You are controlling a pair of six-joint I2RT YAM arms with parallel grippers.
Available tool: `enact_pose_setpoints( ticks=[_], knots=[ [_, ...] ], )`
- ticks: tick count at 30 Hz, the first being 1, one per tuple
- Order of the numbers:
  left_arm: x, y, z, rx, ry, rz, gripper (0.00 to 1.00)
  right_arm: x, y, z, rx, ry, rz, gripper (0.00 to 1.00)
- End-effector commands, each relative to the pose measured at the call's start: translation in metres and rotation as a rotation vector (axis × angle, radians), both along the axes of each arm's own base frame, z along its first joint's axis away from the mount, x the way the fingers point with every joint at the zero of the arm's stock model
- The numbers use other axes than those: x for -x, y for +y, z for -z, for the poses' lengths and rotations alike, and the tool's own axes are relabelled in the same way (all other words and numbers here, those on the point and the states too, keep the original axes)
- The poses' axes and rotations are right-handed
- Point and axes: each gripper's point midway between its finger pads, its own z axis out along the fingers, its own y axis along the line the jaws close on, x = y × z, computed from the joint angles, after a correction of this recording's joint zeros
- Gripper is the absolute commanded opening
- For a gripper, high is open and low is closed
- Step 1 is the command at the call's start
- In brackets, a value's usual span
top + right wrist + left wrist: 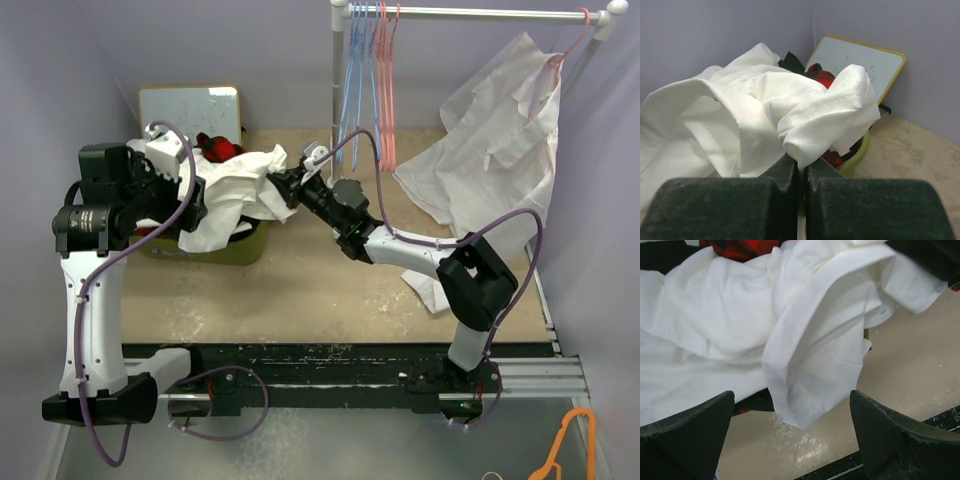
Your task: Place the shirt on the hanger
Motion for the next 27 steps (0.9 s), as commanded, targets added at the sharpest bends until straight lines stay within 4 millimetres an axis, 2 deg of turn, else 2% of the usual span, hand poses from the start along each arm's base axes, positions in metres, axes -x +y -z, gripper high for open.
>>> enact_pose_setpoints(
  ticks=[1, 7, 10, 11, 14, 16, 17, 18, 20, 23, 25, 27],
  knots=[
    [-0.006, 0.01, 0.015, -0.042, -0.031, -0.022, 1.0, 0.001, -0.023, -0.059, -0.19, -0.053, 0.034, 0.0],
    [-0.021, 0.005, 0.045, -0.014, -0.017, 0.017, 1.0, 0.004, -0.018, -0.056, -0.198, -0.037, -0.001, 0.0],
    [-0.035, 0.012, 0.059, -0.028, -0.016, -0.012, 0.93, 0.007, -0.016, -0.055, -0.205, -0.027, -0.018, 0.0],
    [-0.039, 0.014, 0.062, -0.035, -0.012, -0.019, 0.84, 0.008, -0.016, -0.056, -0.211, -0.023, -0.023, 0.0],
    [-0.047, 0.018, 0.068, -0.043, -0.005, -0.037, 0.32, 0.013, -0.018, -0.062, -0.234, -0.016, -0.041, 0.0],
    [-0.049, 0.019, 0.059, -0.046, -0.028, -0.046, 0.05, 0.019, -0.019, -0.069, -0.256, -0.012, -0.062, 0.0],
    [-0.05, 0.019, 0.047, -0.047, -0.052, -0.051, 0.0, 0.022, -0.019, -0.074, -0.269, -0.012, -0.076, 0.0],
    [-0.049, 0.019, 0.034, -0.046, -0.076, -0.05, 0.0, 0.026, -0.02, -0.081, -0.285, -0.011, -0.091, 0.0],
    [-0.046, 0.017, -0.013, -0.039, -0.158, -0.049, 0.0, 0.032, -0.024, -0.107, -0.333, -0.037, -0.107, 0.0],
    [-0.037, 0.013, -0.085, -0.03, -0.255, -0.036, 0.0, 0.046, -0.029, -0.169, -0.403, -0.122, -0.148, 0.0],
    [-0.029, 0.011, -0.141, -0.03, -0.377, -0.038, 0.0, 0.055, -0.033, -0.212, -0.444, -0.173, -0.175, 0.0],
    [-0.02, 0.009, -0.188, -0.029, -0.494, -0.033, 0.0, 0.062, -0.038, -0.253, -0.471, -0.207, -0.182, 0.0]
  ],
)
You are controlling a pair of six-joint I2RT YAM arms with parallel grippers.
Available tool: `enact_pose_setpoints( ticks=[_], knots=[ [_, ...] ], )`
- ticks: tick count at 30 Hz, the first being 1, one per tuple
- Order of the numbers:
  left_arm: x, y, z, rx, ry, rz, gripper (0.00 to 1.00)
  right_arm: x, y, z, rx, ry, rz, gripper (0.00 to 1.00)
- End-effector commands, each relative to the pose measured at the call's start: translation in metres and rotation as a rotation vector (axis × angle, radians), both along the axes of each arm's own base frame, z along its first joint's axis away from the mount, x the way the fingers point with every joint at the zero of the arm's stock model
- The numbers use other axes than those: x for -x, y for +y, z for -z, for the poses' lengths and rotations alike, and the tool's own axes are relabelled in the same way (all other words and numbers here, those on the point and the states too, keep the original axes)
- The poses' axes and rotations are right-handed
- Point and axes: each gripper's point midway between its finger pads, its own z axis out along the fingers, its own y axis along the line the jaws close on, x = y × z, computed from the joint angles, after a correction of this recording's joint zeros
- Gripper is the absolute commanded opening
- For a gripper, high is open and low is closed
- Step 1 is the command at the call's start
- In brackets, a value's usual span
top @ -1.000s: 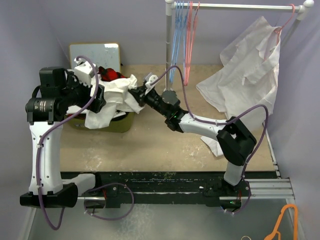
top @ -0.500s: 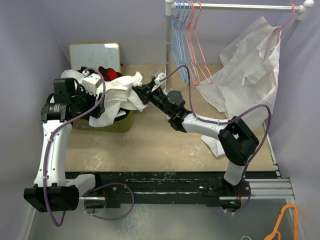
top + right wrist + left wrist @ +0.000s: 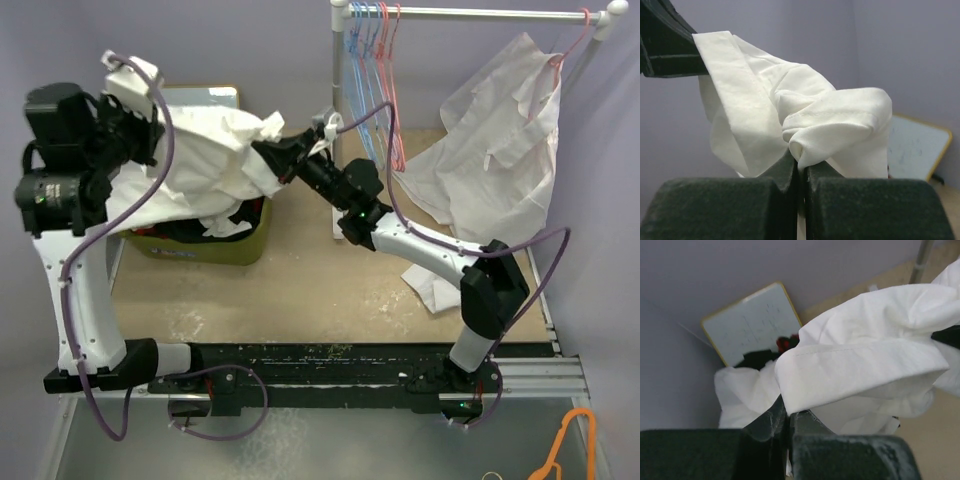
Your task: Place the shirt on the hanger
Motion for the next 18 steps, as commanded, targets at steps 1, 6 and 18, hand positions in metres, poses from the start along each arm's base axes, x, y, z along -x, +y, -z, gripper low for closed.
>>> enact_pose_setpoints(
  ticks=[1, 6, 18],
  knots=[
    [0.039, -0.007, -0.113, 0.013, -0.281, 0.019, 0.0, 0.042, -0.035, -0.173, -0.221, -0.222, -0.023, 0.0],
    [0.073, -0.013, -0.196, 0.025, -0.545, 0.034, 0.0, 0.066, -0.069, -0.261, -0.284, -0.326, 0.042, 0.0],
    [0.082, -0.056, -0.24, 0.197, -0.655, 0.261, 0.0, 0.108, -0.124, -0.312, -0.474, -0.185, -0.017, 0.0]
  ],
)
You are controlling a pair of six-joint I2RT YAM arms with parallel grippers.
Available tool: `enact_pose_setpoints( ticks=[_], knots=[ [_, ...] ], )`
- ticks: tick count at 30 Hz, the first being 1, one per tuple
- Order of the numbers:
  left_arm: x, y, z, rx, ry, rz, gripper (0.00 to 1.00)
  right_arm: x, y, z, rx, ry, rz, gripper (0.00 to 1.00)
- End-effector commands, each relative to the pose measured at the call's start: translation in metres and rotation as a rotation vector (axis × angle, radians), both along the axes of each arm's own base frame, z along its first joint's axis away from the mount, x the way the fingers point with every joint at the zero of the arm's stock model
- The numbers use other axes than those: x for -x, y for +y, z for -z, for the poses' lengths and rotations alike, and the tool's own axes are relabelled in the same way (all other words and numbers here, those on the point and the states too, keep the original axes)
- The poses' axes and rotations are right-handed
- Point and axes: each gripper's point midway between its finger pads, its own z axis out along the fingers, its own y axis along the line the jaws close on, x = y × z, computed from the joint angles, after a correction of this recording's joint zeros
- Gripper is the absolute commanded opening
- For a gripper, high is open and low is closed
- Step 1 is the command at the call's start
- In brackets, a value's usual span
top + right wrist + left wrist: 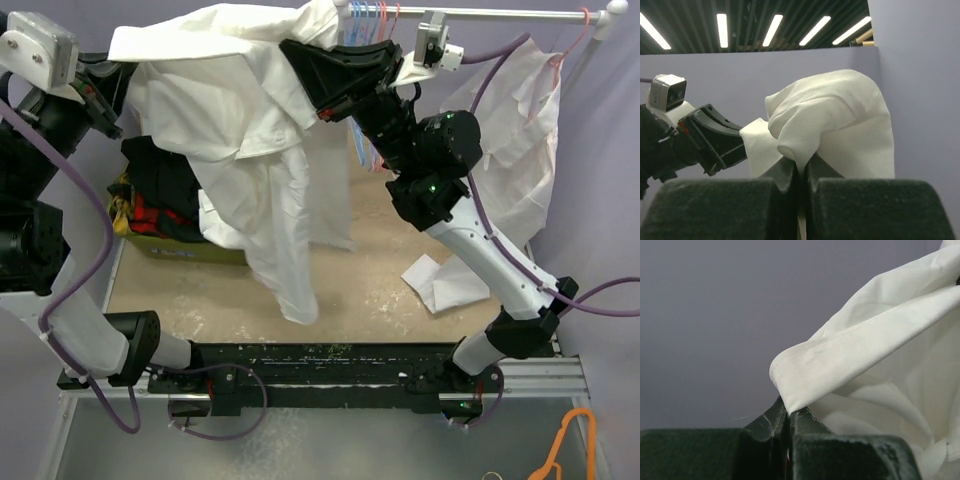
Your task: Place the shirt on the hanger
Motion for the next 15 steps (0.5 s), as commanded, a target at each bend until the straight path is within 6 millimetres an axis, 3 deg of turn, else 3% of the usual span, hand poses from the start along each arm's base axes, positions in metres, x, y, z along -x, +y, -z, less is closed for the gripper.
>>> enact_pose_setpoints(
  ticks=[1, 4, 6, 7, 10, 12, 14, 15],
  knots=[
    [-0.016, -0.013, 0.006, 0.05, 0.051, 0.101, 0.0, -0.001, -0.046, -0.003, -0.14, 0.154, 0.015, 0.0],
    [-0.051, -0.021, 0.063, 0.051, 0.244, 0.174, 0.0, -0.008, -0.045, 0.058, -0.152, 0.271, -0.013, 0.0],
    [-0.069, -0.028, 0.109, 0.052, 0.368, 0.227, 0.0, -0.021, -0.043, 0.107, -0.154, 0.391, -0.006, 0.0],
    [-0.08, -0.032, 0.143, 0.059, 0.456, 0.246, 0.0, -0.026, -0.039, 0.134, -0.135, 0.455, -0.012, 0.0],
    [-0.09, -0.055, 0.209, 0.018, 0.603, 0.27, 0.0, -0.027, -0.027, 0.199, -0.103, 0.6, -0.084, 0.04],
    [-0.086, -0.081, 0.249, -0.038, 0.687, 0.294, 0.0, -0.025, -0.021, 0.242, -0.112, 0.68, -0.142, 0.22],
    [-0.08, -0.098, 0.278, -0.076, 0.753, 0.325, 0.0, -0.023, -0.022, 0.27, -0.137, 0.722, -0.175, 0.39],
    [-0.083, -0.096, 0.289, -0.084, 0.777, 0.307, 0.0, -0.021, -0.024, 0.275, -0.144, 0.72, -0.178, 0.48]
  ],
)
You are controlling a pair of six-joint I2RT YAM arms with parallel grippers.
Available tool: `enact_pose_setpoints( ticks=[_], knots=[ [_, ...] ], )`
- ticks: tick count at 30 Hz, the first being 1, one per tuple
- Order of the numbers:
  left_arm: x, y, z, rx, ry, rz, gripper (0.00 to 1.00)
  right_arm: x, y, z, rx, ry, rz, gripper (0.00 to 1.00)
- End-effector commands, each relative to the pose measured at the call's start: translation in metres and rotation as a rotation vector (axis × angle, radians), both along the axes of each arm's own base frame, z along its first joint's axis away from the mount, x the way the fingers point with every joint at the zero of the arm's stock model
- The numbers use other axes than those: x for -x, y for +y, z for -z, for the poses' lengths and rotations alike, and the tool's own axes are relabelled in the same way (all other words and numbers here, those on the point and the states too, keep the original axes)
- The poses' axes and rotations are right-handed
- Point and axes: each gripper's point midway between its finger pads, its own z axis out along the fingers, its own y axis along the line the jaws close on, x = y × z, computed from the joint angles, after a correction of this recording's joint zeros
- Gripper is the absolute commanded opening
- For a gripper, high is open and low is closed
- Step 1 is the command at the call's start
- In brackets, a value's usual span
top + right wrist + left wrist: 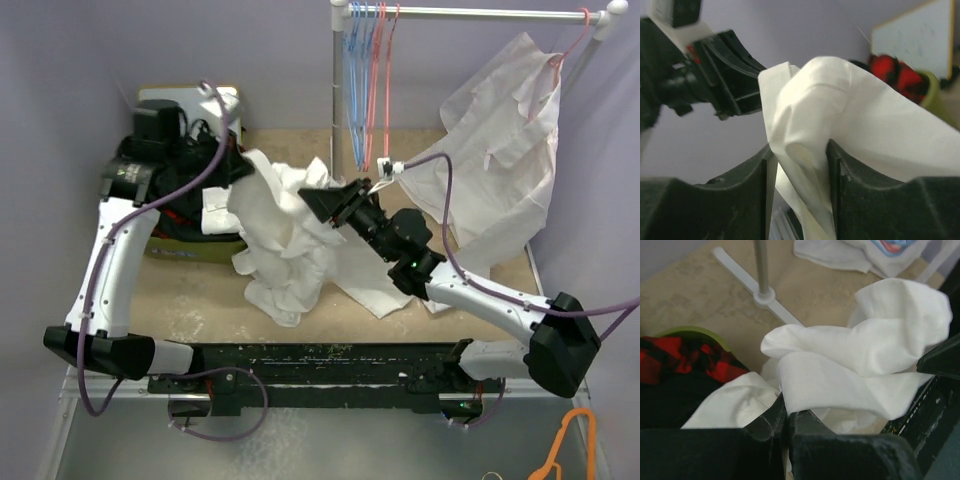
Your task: Place the shirt on the hanger
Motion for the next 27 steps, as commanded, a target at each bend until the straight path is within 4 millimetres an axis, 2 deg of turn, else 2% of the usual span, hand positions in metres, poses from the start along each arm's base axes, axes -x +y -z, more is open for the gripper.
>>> enact_pose_setpoints(
  ticks=[1, 2, 3, 4, 5, 10, 13, 16, 17, 18, 21, 23, 25, 27],
  knots=[
    [0.01, -0.014, 0.021, -0.089, -0.018, 0.028, 0.0, 0.017, -0.023, -0.022, -0.242, -0.017, -0.025, 0.57],
    [0.008, -0.011, 0.03, -0.118, 0.006, 0.016, 0.0, 0.019, -0.027, -0.02, -0.219, -0.042, -0.008, 0.66],
    [0.007, -0.008, 0.037, -0.144, 0.024, 0.01, 0.0, 0.02, -0.032, -0.018, -0.182, -0.063, 0.017, 0.78],
    [0.007, -0.006, 0.043, -0.165, 0.039, 0.006, 0.0, 0.02, -0.037, -0.015, -0.13, -0.086, 0.049, 0.97],
    [0.009, -0.005, 0.048, -0.177, 0.052, 0.006, 0.0, 0.019, -0.043, -0.01, -0.069, -0.101, 0.089, 1.0],
    [0.011, 0.002, 0.068, -0.245, 0.094, -0.018, 0.0, 0.016, -0.103, 0.022, 0.265, -0.128, 0.351, 0.99],
    [0.009, 0.008, 0.084, -0.308, 0.152, -0.042, 0.0, 0.019, -0.122, 0.041, 0.516, -0.201, 0.408, 1.0],
    [0.008, 0.008, 0.092, -0.345, 0.191, -0.049, 0.0, 0.013, -0.151, 0.062, 0.806, -0.206, 0.558, 1.0],
    [0.009, 0.007, 0.093, -0.354, 0.198, -0.046, 0.0, 0.016, -0.151, 0.063, 0.862, -0.251, 0.551, 0.99],
    [0.01, 0.006, 0.094, -0.359, 0.205, -0.045, 0.0, 0.022, -0.142, 0.061, 0.887, -0.324, 0.492, 0.99],
    [0.009, 0.005, 0.095, -0.375, 0.231, -0.046, 0.0, 0.048, -0.097, 0.055, 0.913, -0.51, 0.241, 0.99],
    [0.007, 0.004, 0.096, -0.378, 0.24, -0.044, 0.0, 0.056, -0.074, 0.059, 0.961, -0.563, 0.161, 1.0],
    [0.007, 0.002, 0.095, -0.375, 0.241, -0.039, 0.0, 0.057, -0.057, 0.067, 1.004, -0.606, 0.126, 0.99],
    [0.008, 0.0, 0.096, -0.375, 0.243, -0.03, 0.0, 0.052, -0.048, 0.068, 1.012, -0.623, 0.132, 0.99]
  ],
)
